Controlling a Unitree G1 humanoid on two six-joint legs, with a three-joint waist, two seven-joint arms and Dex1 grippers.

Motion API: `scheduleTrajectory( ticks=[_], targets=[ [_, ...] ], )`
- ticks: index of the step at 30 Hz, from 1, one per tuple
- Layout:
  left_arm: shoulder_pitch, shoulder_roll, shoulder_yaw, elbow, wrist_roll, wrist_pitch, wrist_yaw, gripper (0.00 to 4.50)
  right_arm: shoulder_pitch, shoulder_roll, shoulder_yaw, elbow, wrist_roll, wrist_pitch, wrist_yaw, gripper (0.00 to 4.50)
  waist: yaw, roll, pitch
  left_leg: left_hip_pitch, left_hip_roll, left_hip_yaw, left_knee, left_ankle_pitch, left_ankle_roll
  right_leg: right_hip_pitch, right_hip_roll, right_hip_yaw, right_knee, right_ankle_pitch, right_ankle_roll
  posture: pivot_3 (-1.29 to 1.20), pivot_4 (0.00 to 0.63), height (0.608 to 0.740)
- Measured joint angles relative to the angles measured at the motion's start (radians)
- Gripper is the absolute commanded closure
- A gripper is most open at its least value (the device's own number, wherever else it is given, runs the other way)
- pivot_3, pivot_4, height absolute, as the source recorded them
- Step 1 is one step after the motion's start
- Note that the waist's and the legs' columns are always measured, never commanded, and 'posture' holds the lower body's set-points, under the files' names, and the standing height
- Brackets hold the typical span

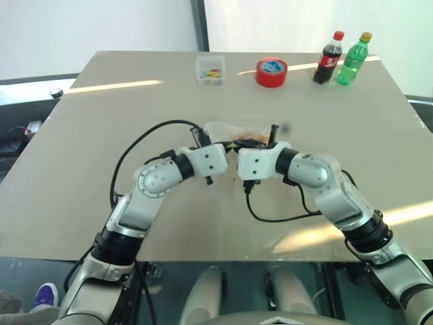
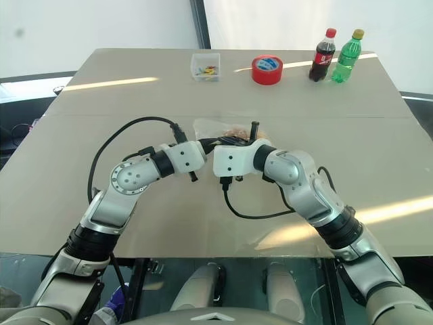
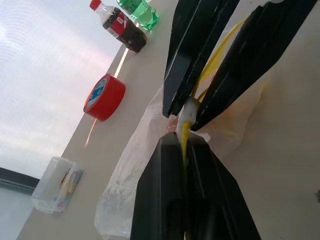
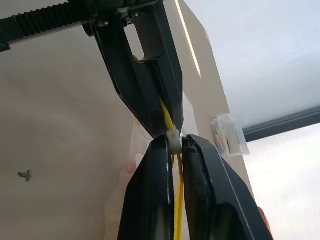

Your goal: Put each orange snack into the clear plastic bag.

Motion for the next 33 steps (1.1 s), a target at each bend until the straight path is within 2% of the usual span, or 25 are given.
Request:
scheduleTrajectory(
  ticks=[3,4,25,33],
  targets=[
    [0.000,0.000,0.000,0.000,0.000,0.000,0.000,4.50,0.000,0.000,0.000,0.000,-0.001,0.000,0.000,4.07,0.000,0.000,0.000,0.000,0.000,0.000,0.000,0.000,0.000,0.000,0.000,0.000,0.000,0.000,0.000,0.00,0.150,0.740],
    [0.000,0.000,0.000,0.000,0.000,0.000,0.000,4.50,0.000,0.001,0.000,0.000,-0.002,0.000,0.000,4.30,0.000,0.000,0.000,0.000,0.000,0.000,0.000,0.000,0.000,0.000,0.000,0.000,0.000,0.000,0.000,0.00,0.150,0.740],
    [0.000,-0.022,0.008,-0.001,-0.016,0.006,0.014,4.50,0.009,0.002,-0.021,0.000,-0.007,-0.016,0.009,4.30,0.000,0.000,0.000,0.000,0.000,0.000,0.000,0.000,0.000,0.000,0.000,0.000,0.000,0.000,0.000,0.00,0.150,0.740],
    [-0.011,-0.038,0.035,0.003,-0.041,-0.003,0.058,4.50,0.064,-0.038,-0.090,-0.008,0.002,0.041,0.005,4.30,0.001,0.000,0.000,0.000,0.000,0.000,0.000,0.000,0.000,0.000,0.000,0.000,0.000,0.000,0.000,0.00,0.150,0.740]
  ],
)
